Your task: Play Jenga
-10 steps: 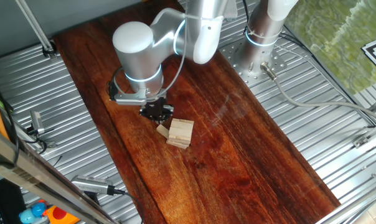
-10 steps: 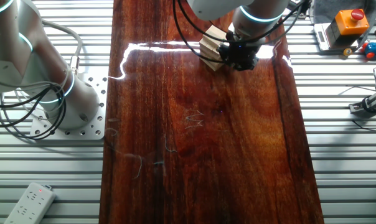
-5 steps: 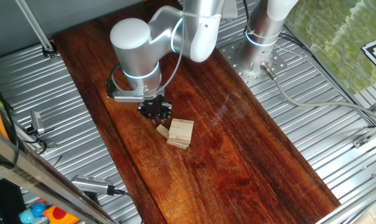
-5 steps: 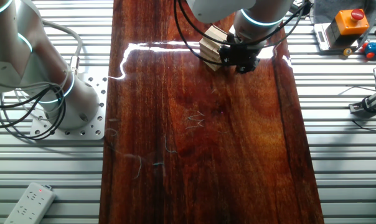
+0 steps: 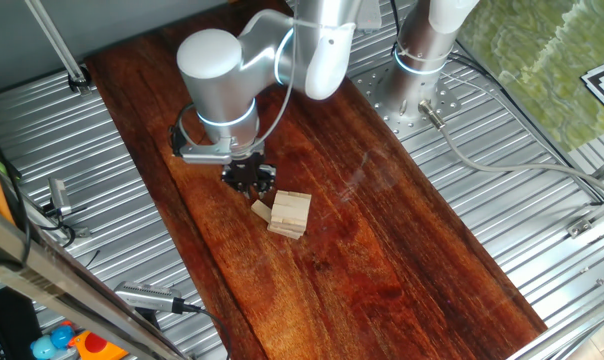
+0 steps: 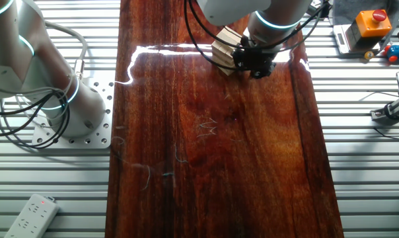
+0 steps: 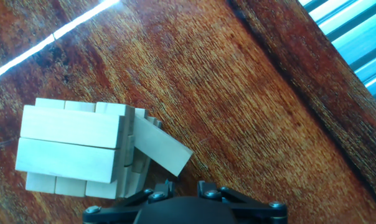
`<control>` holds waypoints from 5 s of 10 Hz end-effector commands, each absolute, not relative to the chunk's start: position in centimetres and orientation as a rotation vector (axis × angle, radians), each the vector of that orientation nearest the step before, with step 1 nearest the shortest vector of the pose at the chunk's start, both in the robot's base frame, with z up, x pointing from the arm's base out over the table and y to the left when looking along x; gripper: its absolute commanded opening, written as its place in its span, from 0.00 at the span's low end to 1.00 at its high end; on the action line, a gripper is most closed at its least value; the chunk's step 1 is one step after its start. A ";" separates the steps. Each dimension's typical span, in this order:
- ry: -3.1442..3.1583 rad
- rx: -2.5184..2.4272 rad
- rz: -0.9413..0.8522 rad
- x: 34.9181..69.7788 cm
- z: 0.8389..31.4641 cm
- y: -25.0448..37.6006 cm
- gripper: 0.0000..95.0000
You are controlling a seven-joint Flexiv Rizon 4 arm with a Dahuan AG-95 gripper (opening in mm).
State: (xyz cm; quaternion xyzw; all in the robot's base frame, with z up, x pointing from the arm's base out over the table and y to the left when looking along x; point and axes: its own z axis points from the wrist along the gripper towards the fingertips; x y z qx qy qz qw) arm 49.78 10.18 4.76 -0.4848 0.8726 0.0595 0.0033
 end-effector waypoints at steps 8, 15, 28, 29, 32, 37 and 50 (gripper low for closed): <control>2.718 -1.558 0.192 50.5 4.9 10.5 0.40; 2.705 -1.567 0.201 51.6 4.9 10.0 0.40; 1.894 -2.396 -0.093 53.8 6.4 11.8 0.60; 1.888 -2.396 -0.086 53.9 6.5 11.9 0.60; 1.848 -2.461 -0.032 54.3 6.1 12.3 0.60; 1.832 -2.570 0.098 54.8 5.7 12.5 0.40; 1.781 -2.620 0.142 54.7 5.9 12.5 0.40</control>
